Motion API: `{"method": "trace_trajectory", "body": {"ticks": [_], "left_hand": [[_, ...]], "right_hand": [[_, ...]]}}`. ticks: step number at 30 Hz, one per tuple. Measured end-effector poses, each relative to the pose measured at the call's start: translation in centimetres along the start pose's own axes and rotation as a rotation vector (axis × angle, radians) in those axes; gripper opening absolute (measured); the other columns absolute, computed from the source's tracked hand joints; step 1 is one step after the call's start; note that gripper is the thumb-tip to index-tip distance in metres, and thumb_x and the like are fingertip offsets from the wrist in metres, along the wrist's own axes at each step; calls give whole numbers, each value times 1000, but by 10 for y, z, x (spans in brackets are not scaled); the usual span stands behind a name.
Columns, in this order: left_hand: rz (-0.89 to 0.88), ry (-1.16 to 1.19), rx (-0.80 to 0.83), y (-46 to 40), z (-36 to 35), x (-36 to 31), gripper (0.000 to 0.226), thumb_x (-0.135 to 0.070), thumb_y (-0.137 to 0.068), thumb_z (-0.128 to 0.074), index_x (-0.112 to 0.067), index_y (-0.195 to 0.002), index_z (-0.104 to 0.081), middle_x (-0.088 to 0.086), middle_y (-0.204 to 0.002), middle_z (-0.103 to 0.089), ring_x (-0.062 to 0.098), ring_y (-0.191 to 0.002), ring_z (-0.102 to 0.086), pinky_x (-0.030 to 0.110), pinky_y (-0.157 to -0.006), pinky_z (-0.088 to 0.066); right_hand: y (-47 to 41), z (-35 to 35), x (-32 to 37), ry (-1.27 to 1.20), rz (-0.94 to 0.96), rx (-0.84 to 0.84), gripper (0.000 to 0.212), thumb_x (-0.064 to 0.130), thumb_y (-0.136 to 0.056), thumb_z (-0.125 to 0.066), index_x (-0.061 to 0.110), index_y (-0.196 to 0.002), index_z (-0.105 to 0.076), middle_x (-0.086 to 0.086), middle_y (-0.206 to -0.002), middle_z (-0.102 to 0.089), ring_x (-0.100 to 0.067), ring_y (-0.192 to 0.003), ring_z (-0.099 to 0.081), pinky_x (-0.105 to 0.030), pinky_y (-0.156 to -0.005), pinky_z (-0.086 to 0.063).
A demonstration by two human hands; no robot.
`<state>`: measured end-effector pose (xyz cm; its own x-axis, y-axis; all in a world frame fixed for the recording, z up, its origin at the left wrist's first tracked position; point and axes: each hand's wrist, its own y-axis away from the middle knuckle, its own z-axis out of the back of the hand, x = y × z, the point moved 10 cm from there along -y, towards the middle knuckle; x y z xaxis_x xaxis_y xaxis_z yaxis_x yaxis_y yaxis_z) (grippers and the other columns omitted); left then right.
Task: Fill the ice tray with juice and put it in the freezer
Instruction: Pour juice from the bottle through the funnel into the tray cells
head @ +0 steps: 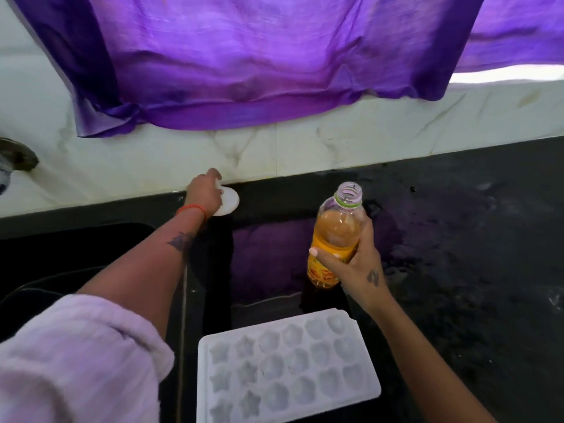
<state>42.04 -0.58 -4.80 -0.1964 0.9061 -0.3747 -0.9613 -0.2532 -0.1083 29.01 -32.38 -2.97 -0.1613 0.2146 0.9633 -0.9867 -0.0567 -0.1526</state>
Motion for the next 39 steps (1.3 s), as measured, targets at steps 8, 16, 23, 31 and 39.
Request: {"method": "trace_trajectory", "body": {"ticks": [8,16,23,31,39], "left_hand": [[130,508,-142,60,36,6,19,-14,-81,-68,-6,-97,-65,17,-97,-68,28,-88,-64,27,-76,-53],[468,1393,238,218,6,-8,11,-3,-93,-49,-9,-90,-57,10,-82,-68,13,-62,-71,26,-56,-58],[559,1402,466,295,-14,-25,18,-13,-90,-56,-7,-106,-61,6,-79,-73,14,-64,-68,24,-53,-55],[638,1239,240,314,17,0,19,-24,-90,-59,-8,-99,-59,12,-100,-62,25,-84,-67,31,-58,-59],[492,1120,160,322,58,8,15,-19,-81,-69,-7,-89,-68,11,-82,-70,16,-65,-70,26,-62,-59]], "right_hand": [[10,4,14,48,3,-19,87,29,-64,-84,43,-130,-29,18,-124,-50,7,-112,-52,-20,-89,-48],[92,27,1,-9,-34,-357,26,28,-80,-71,31,-99,-54,1,-98,-60,-12,-84,-60,-18,-68,-49],[93,-67,22,62,-56,301,32,22,-84,-67,23,-116,-60,16,-102,-63,-2,-87,-63,-16,-70,-52],[78,-87,37,227,3,353,14,12,-84,-61,5,-91,-70,-13,-85,-72,-30,-84,-66,-54,-73,-53],[73,-106,33,210,-170,400,11,6,-76,-58,10,-72,-66,-7,-73,-68,-26,-66,-71,-47,-64,-60]]}}
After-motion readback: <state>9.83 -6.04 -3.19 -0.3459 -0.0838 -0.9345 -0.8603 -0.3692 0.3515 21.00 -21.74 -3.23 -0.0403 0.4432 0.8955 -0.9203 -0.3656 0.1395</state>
